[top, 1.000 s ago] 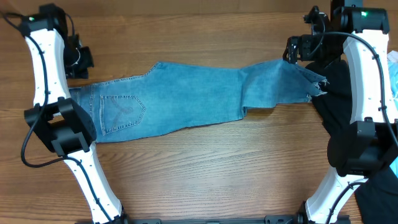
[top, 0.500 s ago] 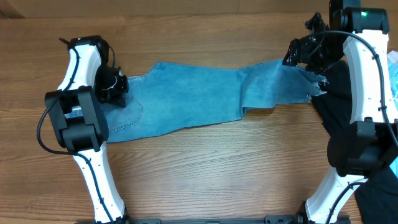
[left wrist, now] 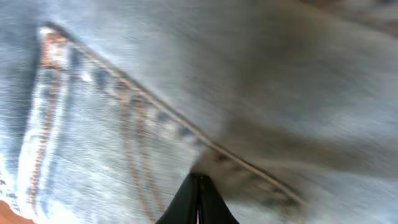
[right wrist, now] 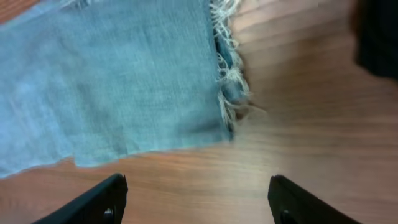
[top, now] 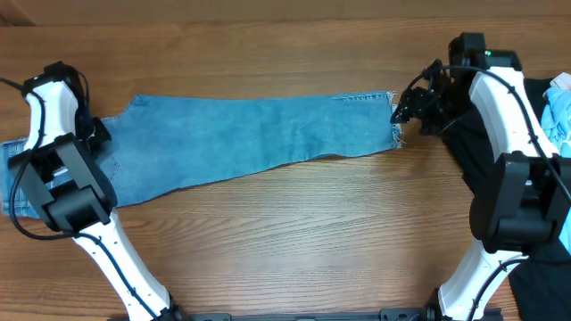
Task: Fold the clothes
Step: 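Grasp the waistband with the left gripper and stretch the jeans between grippers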
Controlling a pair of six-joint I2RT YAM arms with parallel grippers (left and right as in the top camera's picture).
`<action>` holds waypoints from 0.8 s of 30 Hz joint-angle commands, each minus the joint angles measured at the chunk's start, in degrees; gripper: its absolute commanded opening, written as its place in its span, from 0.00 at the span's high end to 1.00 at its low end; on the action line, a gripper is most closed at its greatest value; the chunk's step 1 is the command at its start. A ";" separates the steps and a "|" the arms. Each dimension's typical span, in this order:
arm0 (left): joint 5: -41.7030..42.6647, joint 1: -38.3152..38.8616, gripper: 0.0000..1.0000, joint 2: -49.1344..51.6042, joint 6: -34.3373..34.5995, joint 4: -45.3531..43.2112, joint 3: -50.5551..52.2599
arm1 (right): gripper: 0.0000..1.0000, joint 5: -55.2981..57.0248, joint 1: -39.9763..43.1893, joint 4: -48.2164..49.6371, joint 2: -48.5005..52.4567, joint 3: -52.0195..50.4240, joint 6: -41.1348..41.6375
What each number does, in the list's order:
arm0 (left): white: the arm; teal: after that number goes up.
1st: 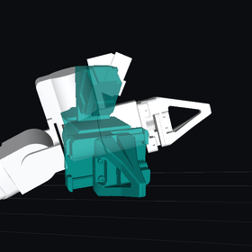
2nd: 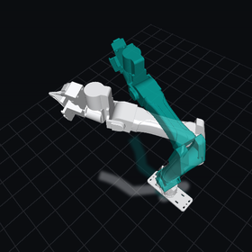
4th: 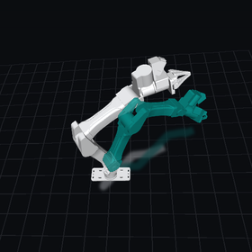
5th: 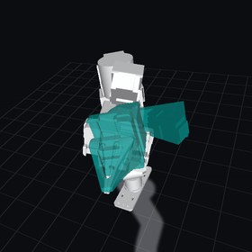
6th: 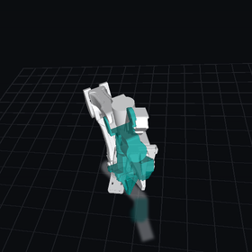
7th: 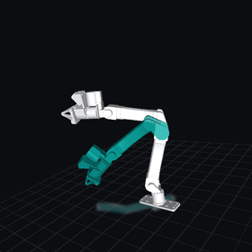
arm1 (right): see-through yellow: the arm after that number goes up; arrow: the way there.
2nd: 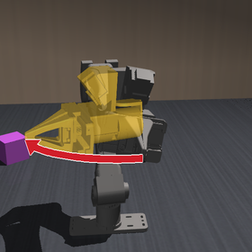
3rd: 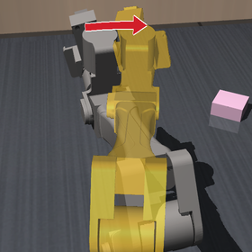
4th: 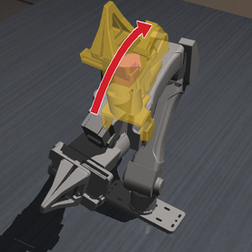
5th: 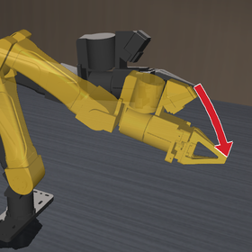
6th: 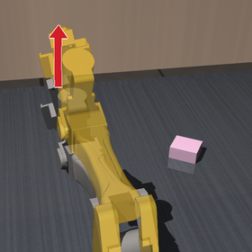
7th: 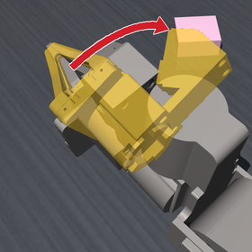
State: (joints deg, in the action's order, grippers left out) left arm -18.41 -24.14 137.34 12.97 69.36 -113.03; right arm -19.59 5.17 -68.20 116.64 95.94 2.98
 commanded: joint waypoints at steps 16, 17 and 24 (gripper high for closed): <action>30.71 4.48 0.94 -11.78 -11.74 12.33 -26.69 | 0.87 -13.14 -2.75 39.41 -0.79 -23.45 12.26; 30.71 4.46 0.93 -13.44 -11.74 12.48 -26.69 | 0.96 -13.14 -2.82 39.21 -0.94 -23.45 12.39; 30.73 4.81 0.87 -22.53 -11.78 14.32 -26.69 | 0.96 13.31 2.91 30.64 -10.12 -18.47 12.04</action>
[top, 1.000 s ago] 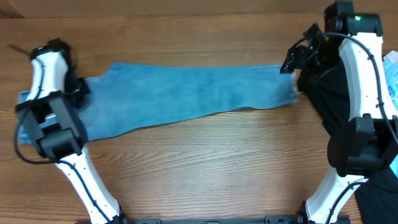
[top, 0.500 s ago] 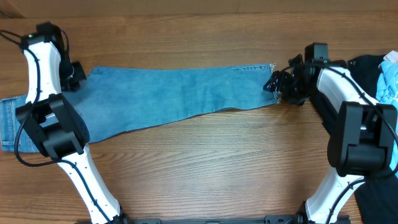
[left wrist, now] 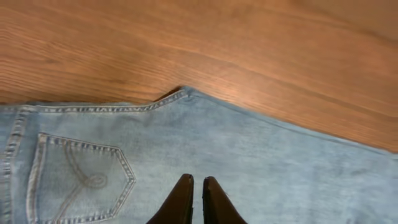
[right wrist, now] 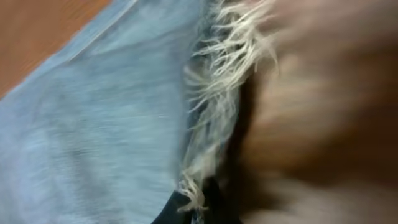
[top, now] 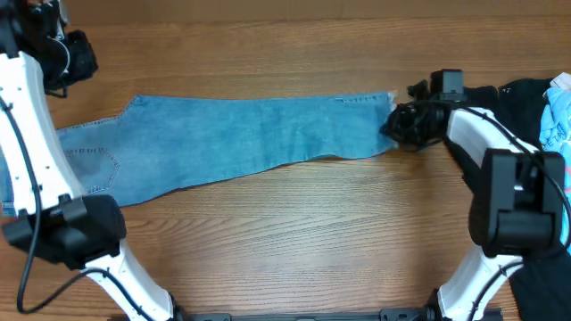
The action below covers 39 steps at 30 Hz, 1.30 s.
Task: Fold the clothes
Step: 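Grasp the waistband with the left gripper and stretch the jeans between grippers, then grasp the leg hem with the right gripper and fold it left onto the waist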
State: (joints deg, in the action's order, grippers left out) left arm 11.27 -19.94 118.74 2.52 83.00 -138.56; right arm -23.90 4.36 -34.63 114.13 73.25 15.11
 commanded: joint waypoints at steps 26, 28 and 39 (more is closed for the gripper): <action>3.58 3.37 0.64 -19.17 -2.54 3.52 -1.16 | 0.96 -12.07 -27.76 -7.89 -19.34 12.61 -12.98; 3.58 3.37 0.62 -20.33 -2.54 3.52 -1.18 | 0.96 -10.80 -32.68 -7.43 -16.68 12.59 -12.96; 3.63 3.37 0.58 -21.38 -2.08 3.61 -1.16 | 0.96 -13.40 -45.92 8.59 -8.44 12.59 -8.90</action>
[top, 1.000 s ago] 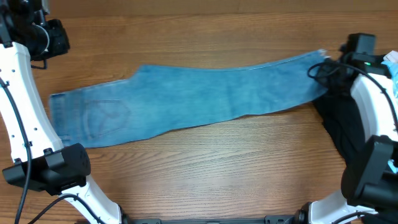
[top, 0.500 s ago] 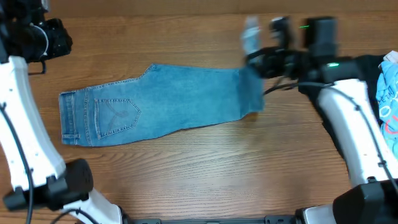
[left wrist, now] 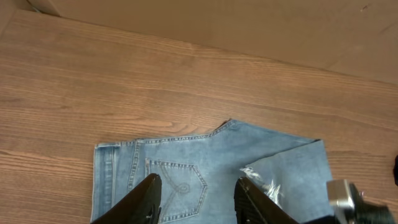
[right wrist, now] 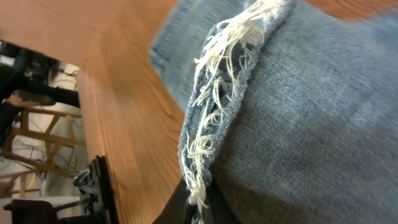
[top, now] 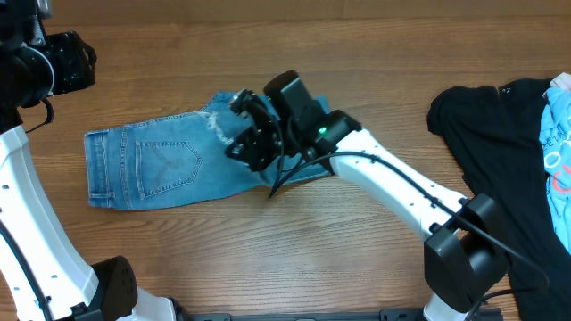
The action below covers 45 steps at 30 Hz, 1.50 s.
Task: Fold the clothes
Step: 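Grasp the leg hem with the right gripper and fold it left onto the waist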
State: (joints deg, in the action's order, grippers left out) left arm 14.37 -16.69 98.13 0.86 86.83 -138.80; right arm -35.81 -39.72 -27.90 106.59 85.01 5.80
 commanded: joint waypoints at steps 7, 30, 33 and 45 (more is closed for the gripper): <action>0.46 0.09 0.54 -0.81 0.04 -0.70 -0.94 | 0.96 -8.39 -1.36 12.85 -1.49 1.03 8.96; 6.49 -1.36 0.49 -1.55 3.02 -0.04 -2.10 | 0.96 11.96 -12.02 53.77 13.22 0.98 25.97; 6.49 -1.36 0.50 -1.55 2.99 0.17 -2.10 | 0.94 13.68 -12.02 54.25 13.22 0.98 25.97; 1.05 -1.36 0.34 -1.49 1.01 6.05 -2.03 | 0.28 -0.81 4.98 20.76 8.41 1.01 12.11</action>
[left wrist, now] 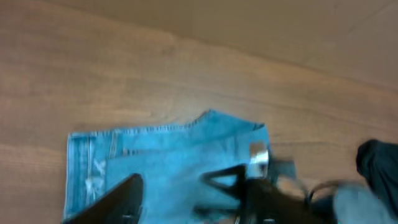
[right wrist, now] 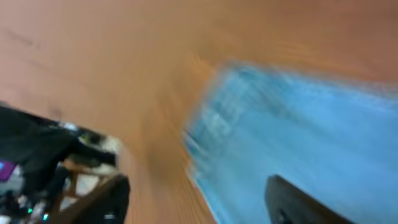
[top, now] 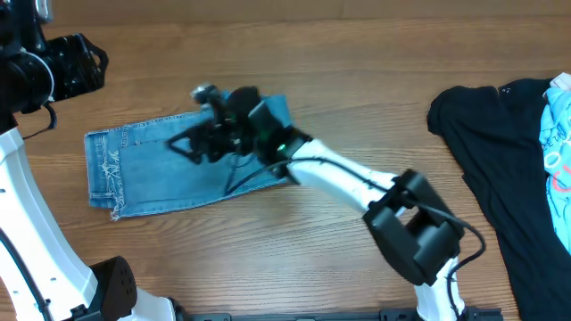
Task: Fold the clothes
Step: 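Grasp the leg hem with the right gripper and fold it left onto the waist, then grasp the left edge with the left gripper and fold it right over the jeans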
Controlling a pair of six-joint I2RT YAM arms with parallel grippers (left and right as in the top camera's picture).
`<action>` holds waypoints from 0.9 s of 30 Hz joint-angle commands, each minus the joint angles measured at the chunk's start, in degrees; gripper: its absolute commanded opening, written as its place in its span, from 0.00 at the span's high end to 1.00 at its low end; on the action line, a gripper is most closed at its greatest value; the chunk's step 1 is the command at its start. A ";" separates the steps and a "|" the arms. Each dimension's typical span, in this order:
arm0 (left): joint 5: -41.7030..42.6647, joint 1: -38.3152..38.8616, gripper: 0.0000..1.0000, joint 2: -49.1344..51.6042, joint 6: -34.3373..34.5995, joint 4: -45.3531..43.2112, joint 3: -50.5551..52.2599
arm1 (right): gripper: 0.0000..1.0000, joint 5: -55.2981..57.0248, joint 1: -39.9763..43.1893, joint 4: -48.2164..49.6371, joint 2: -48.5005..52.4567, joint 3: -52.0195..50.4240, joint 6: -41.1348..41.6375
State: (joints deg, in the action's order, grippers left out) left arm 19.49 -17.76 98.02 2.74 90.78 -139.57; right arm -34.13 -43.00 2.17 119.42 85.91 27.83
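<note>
The blue jeans (top: 178, 174) lie folded in half at the table's left, frayed hem (top: 111, 169) on the waistband end. My right gripper (top: 183, 143) hovers open just over the folded jeans, nothing between its fingers. The right wrist view is blurred, with the right gripper (right wrist: 198, 183) wide apart over blue denim (right wrist: 298, 124). My left gripper (top: 76, 62) is raised high at the far left corner. From there the left gripper (left wrist: 189, 186) stands open, looking down on the jeans (left wrist: 155, 155) and the right arm.
A black garment (top: 500, 134) is heaped at the right edge with a light blue cloth (top: 558, 134) on it. Bare wooden table (top: 268, 267) runs along the front and the middle.
My right gripper was shut on the frayed hem above the jeans' middle. Now the hem lies on the waistband end and the gripper is open. The left gripper stays raised and open.
The jeans lay stretched full length, my left gripper shut at the waist end and my right open by the frayed hem. Then the left had lifted away and the right was shut on the hem. Later the hem was over the middle. Now the jeans lie folded in half.
</note>
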 commanded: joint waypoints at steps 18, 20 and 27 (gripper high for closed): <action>-2.60 -6.51 0.32 11.06 1.55 -8.31 35.41 | 0.12 -0.72 27.36 -53.81 -8.11 0.00 -28.35; 0.07 -10.21 0.24 12.57 -1.51 -12.55 39.89 | 0.12 -0.72 27.36 -54.73 -8.13 0.00 -28.33; 8.57 -20.52 0.05 17.05 -7.69 -23.19 50.49 | 0.12 -0.72 27.36 -55.34 -8.13 0.00 -28.30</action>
State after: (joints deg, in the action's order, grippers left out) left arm 20.34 -35.03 112.66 -0.03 70.32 -92.79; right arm -34.15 -15.79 -53.15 113.12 85.58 0.36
